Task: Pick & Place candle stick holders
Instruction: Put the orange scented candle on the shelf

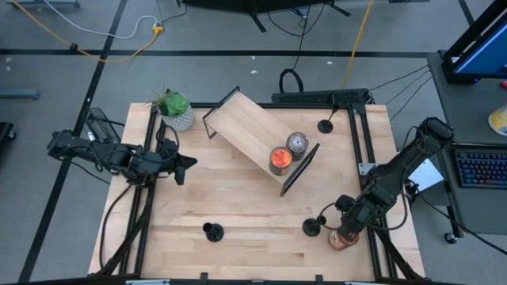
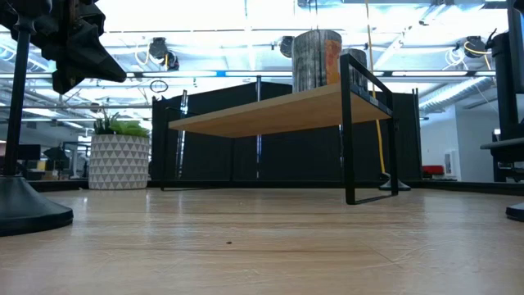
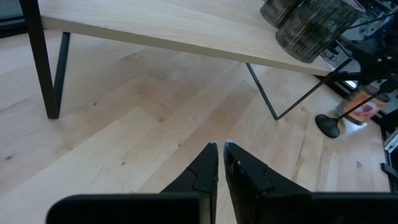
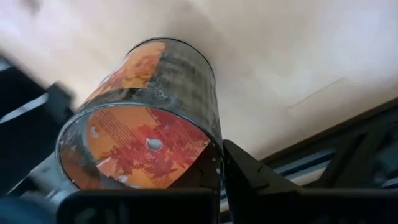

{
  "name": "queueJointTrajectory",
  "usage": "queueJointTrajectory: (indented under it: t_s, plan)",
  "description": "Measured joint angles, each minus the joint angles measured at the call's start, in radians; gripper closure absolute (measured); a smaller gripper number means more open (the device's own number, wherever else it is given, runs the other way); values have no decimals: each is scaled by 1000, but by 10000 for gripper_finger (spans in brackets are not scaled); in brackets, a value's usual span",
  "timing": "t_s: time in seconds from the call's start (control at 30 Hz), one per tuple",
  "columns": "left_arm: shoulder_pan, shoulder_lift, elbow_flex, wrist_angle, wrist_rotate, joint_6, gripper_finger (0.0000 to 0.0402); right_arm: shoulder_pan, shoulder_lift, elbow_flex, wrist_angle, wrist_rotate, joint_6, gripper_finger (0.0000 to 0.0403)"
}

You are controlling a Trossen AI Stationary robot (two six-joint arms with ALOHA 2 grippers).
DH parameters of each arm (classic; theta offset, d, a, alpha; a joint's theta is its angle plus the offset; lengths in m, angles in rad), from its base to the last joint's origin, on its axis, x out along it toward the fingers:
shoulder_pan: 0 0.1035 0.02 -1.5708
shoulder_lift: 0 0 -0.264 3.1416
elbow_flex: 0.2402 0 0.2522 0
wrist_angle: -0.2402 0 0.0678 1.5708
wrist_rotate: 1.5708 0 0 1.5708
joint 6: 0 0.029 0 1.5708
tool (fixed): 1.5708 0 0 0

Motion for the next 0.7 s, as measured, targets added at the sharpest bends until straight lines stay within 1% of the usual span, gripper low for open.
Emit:
queueJointTrajectory:
  t_s: [0.23, 0.33, 0.57, 0.7]
  plan:
    - [0, 0, 0, 0, 2, -19, 369, 0, -54, 1, 11, -61, 29, 402]
    - [0, 0, 0, 0, 22, -21, 369, 0, -74, 1, 8, -58, 41, 402]
    - [0, 0, 0, 2, 68, -30, 369, 0, -148, 1, 0, 63, 101, 403]
    - [0, 0, 0, 2, 71, -48, 369, 1, -187, 2, 0, 62, 134, 403]
